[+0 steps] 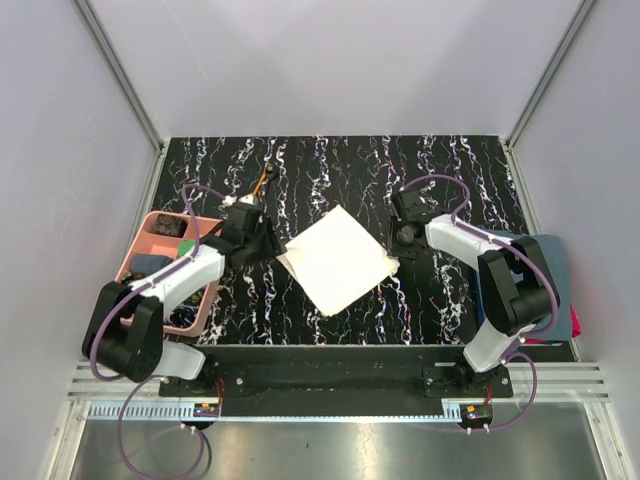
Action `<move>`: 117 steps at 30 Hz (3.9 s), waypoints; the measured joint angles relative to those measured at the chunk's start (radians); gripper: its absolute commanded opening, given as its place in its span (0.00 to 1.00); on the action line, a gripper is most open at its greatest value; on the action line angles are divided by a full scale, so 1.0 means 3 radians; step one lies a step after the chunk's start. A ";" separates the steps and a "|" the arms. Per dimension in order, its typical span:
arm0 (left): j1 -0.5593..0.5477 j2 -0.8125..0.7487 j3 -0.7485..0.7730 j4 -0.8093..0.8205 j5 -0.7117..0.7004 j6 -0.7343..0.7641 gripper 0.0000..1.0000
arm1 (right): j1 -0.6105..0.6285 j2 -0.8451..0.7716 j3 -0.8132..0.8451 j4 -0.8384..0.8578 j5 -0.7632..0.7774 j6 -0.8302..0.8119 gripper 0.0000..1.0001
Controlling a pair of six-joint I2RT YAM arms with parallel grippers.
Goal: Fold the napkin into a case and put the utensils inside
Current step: Fold the rectangle-folded napkin at the center of the board.
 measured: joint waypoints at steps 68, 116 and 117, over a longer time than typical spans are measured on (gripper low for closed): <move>-0.0168 0.0838 0.0291 0.0342 0.0632 0.0084 0.35 | 0.0528 -0.0735 -0.1410 0.0855 -0.1475 0.1616 0.50; -0.0295 0.0805 0.0264 0.0170 0.0231 0.0268 0.43 | 0.0544 -0.0965 -0.1433 0.0591 -0.1044 0.1414 0.00; -0.0295 0.0786 0.0251 0.0167 0.0230 0.0268 0.40 | 0.0546 -0.0946 -0.1433 0.0579 -0.1045 0.1405 0.00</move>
